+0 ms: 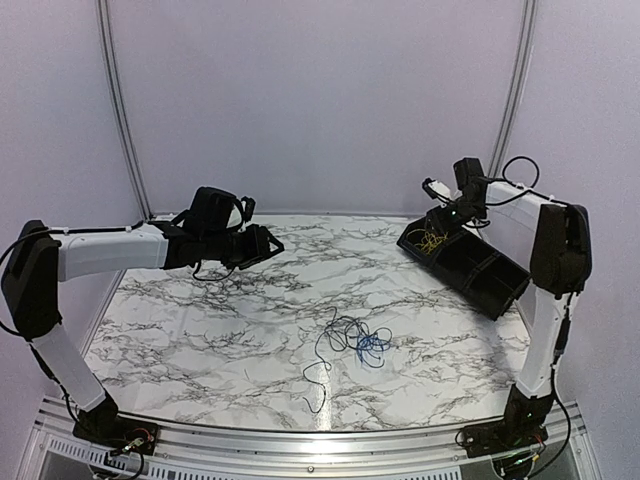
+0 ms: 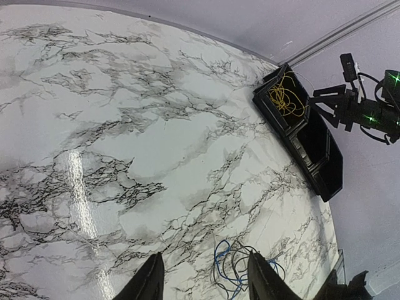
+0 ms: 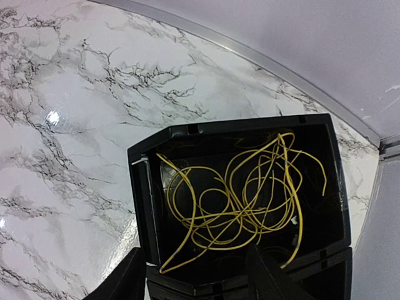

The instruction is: Untangle the cables

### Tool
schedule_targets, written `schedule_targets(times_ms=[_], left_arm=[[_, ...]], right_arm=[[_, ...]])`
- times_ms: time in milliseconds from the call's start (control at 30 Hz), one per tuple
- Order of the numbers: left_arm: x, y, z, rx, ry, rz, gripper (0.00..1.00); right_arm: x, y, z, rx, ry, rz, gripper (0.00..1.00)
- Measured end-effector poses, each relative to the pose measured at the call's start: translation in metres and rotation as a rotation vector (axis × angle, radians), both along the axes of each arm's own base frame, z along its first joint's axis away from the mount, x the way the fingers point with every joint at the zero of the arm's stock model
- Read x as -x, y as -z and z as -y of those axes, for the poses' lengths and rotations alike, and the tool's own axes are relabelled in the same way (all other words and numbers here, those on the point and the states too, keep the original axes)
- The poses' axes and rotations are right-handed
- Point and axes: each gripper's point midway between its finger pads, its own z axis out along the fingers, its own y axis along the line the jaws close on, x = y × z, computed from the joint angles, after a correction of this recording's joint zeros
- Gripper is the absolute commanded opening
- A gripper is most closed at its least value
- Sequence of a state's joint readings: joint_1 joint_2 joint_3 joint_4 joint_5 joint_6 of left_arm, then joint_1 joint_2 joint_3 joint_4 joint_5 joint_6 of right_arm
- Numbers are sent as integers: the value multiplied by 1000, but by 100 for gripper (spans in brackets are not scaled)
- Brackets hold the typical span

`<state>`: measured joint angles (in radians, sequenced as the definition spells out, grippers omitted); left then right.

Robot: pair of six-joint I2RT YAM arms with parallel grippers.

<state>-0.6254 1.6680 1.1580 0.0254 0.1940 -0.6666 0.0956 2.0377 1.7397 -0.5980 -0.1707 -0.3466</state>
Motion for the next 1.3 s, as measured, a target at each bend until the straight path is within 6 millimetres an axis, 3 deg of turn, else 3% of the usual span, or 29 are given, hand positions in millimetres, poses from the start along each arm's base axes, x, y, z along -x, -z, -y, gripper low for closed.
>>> schedule_targets(times_ms=[167,400,533,700,900,1033,1167,1300], left_arm=[[0,0,0,0,1,0,48],[1,0,1,4,7,-3,48],[1,0,1,4,7,-3,48],[1,0,1,4,7,-3,48],[1,0,1,4,7,-3,48],[1,0,1,4,7,-3,48],[1,0,1,5,9,-3,48],[2,0,2,7,14,-5,48]], right_arm=[[1,15,-1,3,-9,-33,34],[0,30,-1,7,-4,-69,29],[-3,40,-1,12,-6,-89,0],[-5,50,4,37,13,-107,0],[-19,47,12,85,31,-73,0],[-23,52,14,102,36,-72,9],[-18,54,12,93,29,-89,29],[8,33,9,66,15,-84,50]])
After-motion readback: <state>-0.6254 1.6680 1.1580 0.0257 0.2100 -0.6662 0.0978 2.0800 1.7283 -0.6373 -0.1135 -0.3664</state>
